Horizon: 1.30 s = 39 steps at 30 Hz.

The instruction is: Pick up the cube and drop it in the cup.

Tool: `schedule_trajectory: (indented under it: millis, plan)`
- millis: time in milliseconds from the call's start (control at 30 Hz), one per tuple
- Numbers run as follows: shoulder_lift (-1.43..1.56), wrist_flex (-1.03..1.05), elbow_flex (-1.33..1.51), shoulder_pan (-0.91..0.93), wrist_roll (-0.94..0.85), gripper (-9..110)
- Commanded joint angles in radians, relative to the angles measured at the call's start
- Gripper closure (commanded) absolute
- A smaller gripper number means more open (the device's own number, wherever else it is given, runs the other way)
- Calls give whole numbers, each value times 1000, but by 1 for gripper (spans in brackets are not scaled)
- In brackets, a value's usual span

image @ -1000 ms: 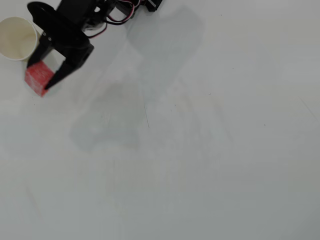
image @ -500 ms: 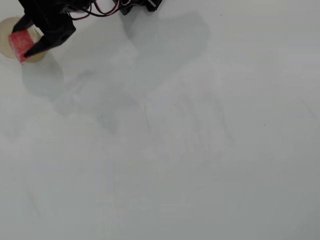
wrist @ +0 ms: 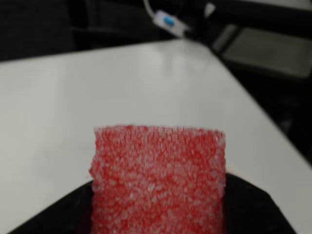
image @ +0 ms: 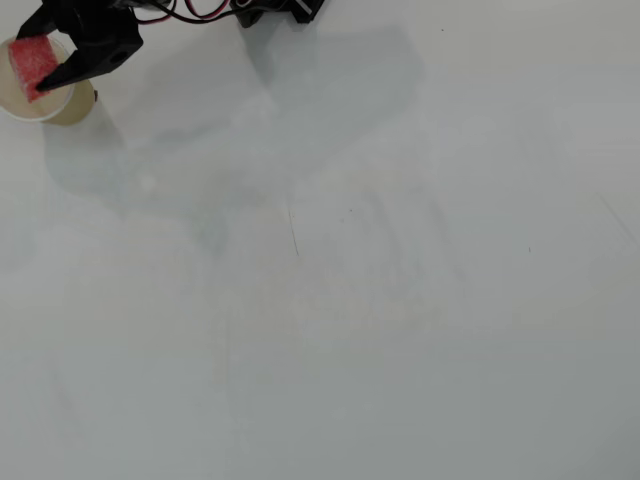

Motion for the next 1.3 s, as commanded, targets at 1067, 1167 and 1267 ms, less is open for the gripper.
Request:
schedule_trajectory:
  millis: [1067, 1167, 1267]
  plan:
    - [-299, 170, -425, 69, 0, 100]
    - [-314, 210, -425, 72, 0, 100]
    - [-324, 244, -423, 72, 0, 100]
